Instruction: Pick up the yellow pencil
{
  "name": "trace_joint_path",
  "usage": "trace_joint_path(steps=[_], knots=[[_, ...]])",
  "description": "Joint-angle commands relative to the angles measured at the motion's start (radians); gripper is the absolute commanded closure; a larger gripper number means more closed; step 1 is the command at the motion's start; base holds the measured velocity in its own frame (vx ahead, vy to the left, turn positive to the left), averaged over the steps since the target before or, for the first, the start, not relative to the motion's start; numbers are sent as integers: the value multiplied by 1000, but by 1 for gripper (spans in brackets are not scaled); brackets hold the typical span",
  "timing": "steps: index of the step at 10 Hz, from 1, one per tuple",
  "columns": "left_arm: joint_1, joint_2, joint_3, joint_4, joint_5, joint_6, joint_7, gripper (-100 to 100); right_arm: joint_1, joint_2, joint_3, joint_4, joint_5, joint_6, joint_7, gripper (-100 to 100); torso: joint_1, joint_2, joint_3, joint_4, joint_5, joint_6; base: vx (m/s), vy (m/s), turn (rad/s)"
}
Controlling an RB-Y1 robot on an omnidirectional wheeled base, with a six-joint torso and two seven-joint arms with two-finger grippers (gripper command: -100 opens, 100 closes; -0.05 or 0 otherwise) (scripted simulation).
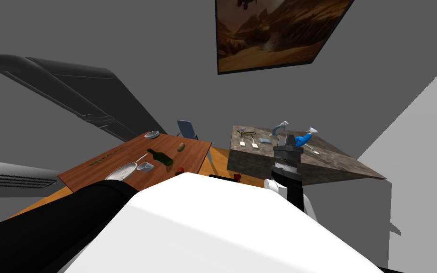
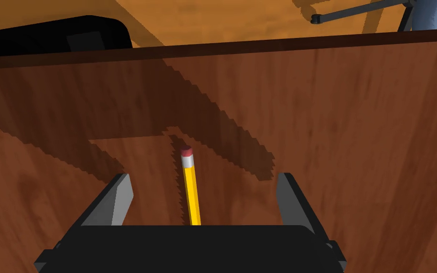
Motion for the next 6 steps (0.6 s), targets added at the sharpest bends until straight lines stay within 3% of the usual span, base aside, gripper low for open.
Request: trace_joint_path(steps=[1, 2, 3, 6], knots=[[7, 5, -12, -50, -16, 18, 50, -100, 0, 0, 0, 0, 0, 0, 0, 0, 0, 0, 0, 0, 0, 0, -3, 31, 36], [7, 5, -12, -58, -16, 18, 57, -100, 0, 0, 0, 0, 0, 0, 0, 0, 0, 0, 0, 0, 0, 0, -2, 11, -10], [23, 14, -33, -103, -47, 48, 96, -100, 0, 0, 0, 0, 0, 0, 0, 0, -1, 0, 0, 0, 0, 0, -3, 24, 78], [39, 23, -55, -181, -78, 79, 175, -100, 0, 0, 0, 0, 0, 0, 0, 0, 0, 1, 0, 0, 0, 0, -7, 30, 46]])
